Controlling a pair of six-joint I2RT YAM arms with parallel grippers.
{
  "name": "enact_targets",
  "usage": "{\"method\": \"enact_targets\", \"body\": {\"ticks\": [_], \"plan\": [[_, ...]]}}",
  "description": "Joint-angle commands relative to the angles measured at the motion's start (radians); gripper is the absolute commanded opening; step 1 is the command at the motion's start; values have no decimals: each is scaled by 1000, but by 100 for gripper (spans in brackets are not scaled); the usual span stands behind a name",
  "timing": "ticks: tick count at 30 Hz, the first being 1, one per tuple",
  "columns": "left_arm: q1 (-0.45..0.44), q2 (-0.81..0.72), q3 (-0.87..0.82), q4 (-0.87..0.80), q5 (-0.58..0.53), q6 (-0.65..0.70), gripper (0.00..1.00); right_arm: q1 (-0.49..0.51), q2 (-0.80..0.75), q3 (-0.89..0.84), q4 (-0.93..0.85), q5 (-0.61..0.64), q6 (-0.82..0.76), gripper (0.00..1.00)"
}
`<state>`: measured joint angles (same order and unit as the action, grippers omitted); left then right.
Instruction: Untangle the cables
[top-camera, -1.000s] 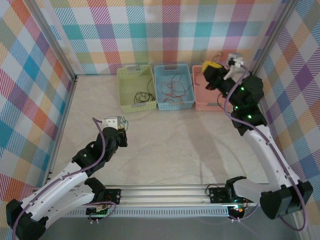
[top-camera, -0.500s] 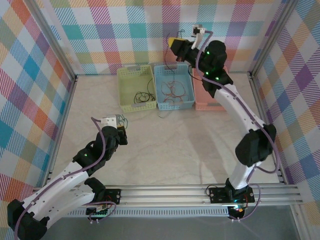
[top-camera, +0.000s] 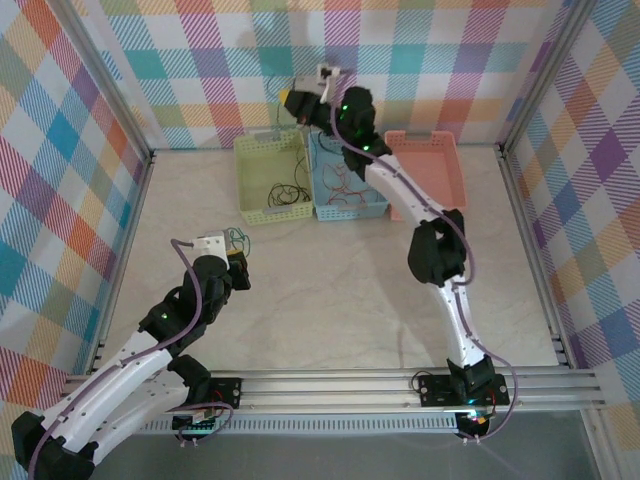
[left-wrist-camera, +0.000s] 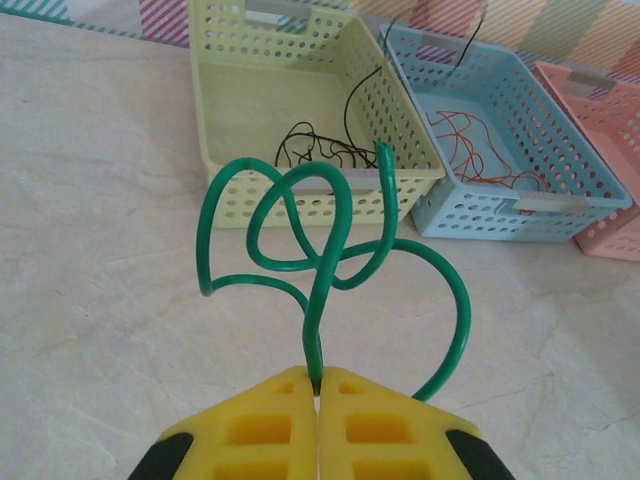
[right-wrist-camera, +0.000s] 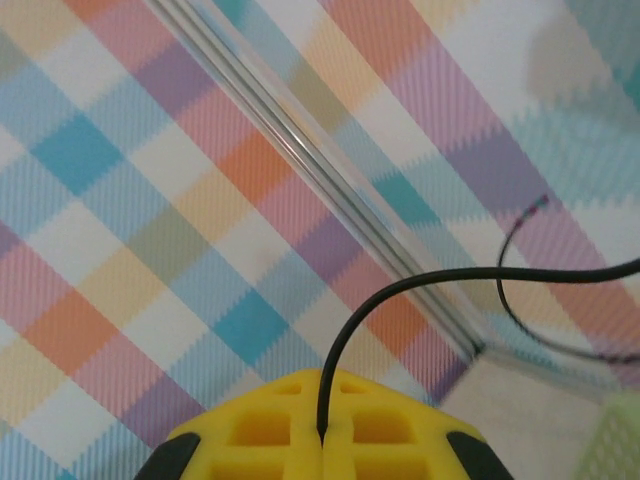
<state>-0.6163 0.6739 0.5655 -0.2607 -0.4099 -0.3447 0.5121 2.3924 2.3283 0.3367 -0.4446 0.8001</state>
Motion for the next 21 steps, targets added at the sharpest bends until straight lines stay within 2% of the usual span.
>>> {"method": "enact_targets", "body": {"ticks": [1,6,11,16,18,21], "plan": [[12,-20,-10,-9,15,1,0,10,103,18,-14,-63,63,0],[13,-31,-15,-8,14,0,0,32,157,-7,-146,-76,-11,0],[15,-30,-16,-9,14,1,0,37,140,-2,-345,-13,-164,0],[15,-23,-13,2,72,20,0,50,113,99,-643,48,-365,34],[15,-17,-13,13,105,21,0,57,83,101,-733,86,-443,44],[15,-15,-8,29,160,22,0,62,17,85,-858,171,-553,50]]}}
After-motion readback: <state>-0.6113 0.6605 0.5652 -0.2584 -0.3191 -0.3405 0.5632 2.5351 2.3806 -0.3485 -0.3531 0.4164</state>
